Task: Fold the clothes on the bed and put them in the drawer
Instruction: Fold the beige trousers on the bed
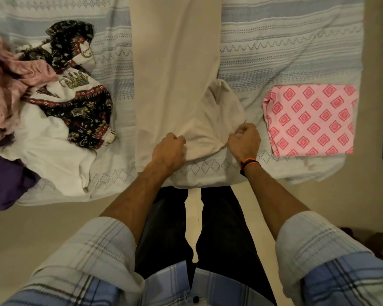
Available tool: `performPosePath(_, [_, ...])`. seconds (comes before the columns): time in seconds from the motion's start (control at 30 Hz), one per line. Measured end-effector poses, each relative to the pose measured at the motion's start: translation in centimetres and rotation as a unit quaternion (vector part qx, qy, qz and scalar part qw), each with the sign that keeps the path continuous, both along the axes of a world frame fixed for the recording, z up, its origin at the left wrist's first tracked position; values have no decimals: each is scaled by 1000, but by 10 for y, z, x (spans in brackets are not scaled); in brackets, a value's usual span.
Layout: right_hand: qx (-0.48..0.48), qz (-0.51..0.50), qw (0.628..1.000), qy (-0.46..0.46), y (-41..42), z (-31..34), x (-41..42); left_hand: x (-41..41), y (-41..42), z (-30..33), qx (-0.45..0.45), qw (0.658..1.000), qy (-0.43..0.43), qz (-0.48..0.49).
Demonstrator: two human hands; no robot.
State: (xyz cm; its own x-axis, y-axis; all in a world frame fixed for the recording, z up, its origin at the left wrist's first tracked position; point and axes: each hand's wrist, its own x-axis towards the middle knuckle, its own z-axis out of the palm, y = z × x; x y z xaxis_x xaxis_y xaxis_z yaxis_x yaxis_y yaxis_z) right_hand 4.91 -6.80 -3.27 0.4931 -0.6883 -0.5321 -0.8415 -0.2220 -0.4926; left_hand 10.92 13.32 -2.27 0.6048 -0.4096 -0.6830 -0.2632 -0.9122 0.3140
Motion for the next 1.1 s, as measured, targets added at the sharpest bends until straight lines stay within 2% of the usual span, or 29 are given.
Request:
performPosePath(0.07, [12,-59,998,19,-10,-6,7,4,-18,-4,-47,999,-4,12])
performPosePath(0.17, [114,-150,982,30,-22,-18,18,9,-40,-11,-81,996,-31,-4])
performPosePath(0.33, [350,-217,908,-71,-29,-27,38,12,-57,-28,-17,997,-61,-33])
performPosePath(0.4, [393,-233,886,-73,-30,-29,45,12,-59,-32,-4,997,-76,-31])
performPosePath(0.5, [424,-229,875,-47,-36,-32,45,11,-60,-35,-2,996,-89,-23])
performPosePath(0.67, [412,-176,892,-67,-44,-27,38,11,-62,-34,7,995,-94,-22])
performPosePath(0.87, [284,-242,915,-153,-54,-30,22,9,-64,-32,30,993,-101,-45])
performPosePath(0.97, [195,-273,938,-89,-55,-37,14,6,-63,-35,41,992,-103,-60])
performPosePath(1.03, [154,-236,958,-41,-53,-33,12,5,-64,-35,43,993,-99,-57])
performPosePath(1.1, [139,-206,968,-43,-53,-30,16,6,-68,-33,30,994,-97,-35])
